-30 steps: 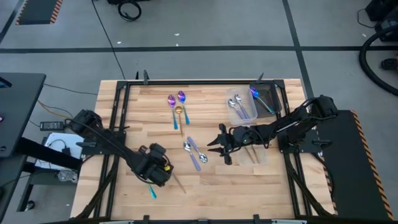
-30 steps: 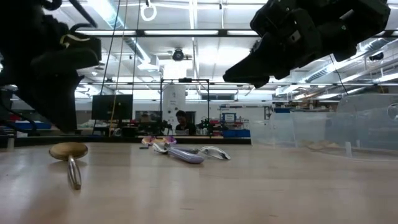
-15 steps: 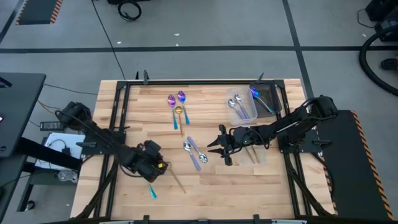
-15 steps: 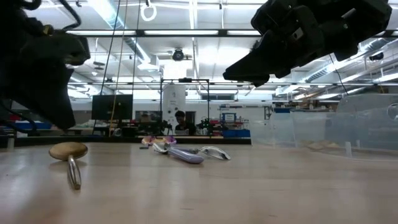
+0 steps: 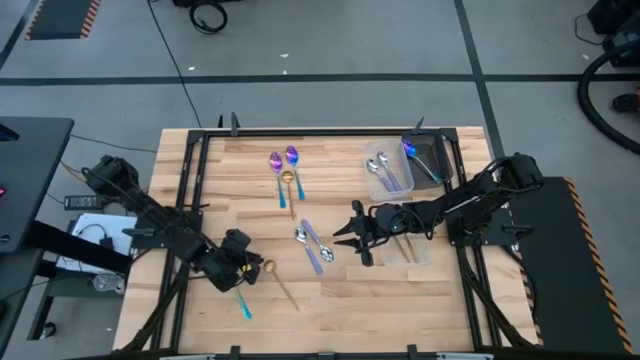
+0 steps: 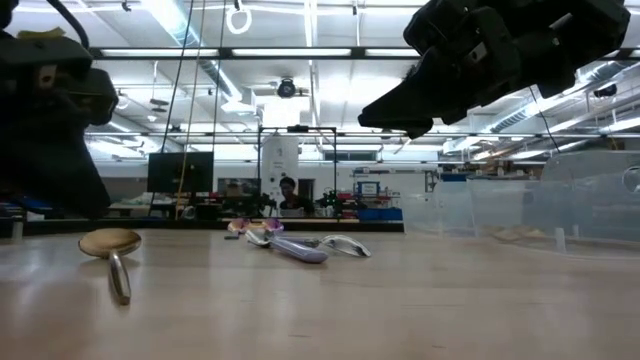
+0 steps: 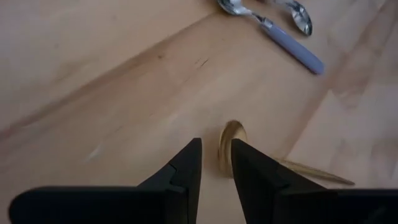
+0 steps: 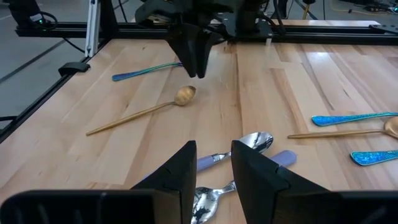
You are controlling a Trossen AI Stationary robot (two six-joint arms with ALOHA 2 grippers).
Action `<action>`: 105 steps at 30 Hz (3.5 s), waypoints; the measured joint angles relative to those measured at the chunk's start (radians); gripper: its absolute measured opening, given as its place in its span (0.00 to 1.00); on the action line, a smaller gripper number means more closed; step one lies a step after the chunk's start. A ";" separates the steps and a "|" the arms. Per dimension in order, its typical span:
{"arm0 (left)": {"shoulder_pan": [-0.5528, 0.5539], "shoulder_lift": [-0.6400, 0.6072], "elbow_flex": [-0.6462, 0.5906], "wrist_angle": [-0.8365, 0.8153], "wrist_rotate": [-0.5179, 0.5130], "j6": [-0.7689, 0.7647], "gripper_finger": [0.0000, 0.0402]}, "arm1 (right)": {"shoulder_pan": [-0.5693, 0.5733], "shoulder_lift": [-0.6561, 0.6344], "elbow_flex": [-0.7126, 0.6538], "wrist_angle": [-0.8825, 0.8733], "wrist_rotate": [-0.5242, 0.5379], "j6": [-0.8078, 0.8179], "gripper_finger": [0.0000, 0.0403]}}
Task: Sort silverware by color (type)
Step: Put the gold spoon into the bottom transparent bin
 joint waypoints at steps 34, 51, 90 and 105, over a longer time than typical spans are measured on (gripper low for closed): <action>0.029 0.172 -0.001 0.226 0.025 -0.048 0.43 | 0.000 0.000 0.000 0.019 -0.042 0.000 0.27; 0.040 0.206 0.000 0.260 0.044 -0.054 0.04 | 0.000 0.000 0.000 0.023 -0.042 0.000 0.27; 0.314 0.206 0.237 0.597 -0.198 1.183 0.04 | -0.007 0.004 0.089 -0.200 0.003 0.125 0.47; 0.389 0.207 0.237 0.860 -0.155 1.585 0.04 | -0.030 0.005 0.089 -0.139 0.014 0.240 0.41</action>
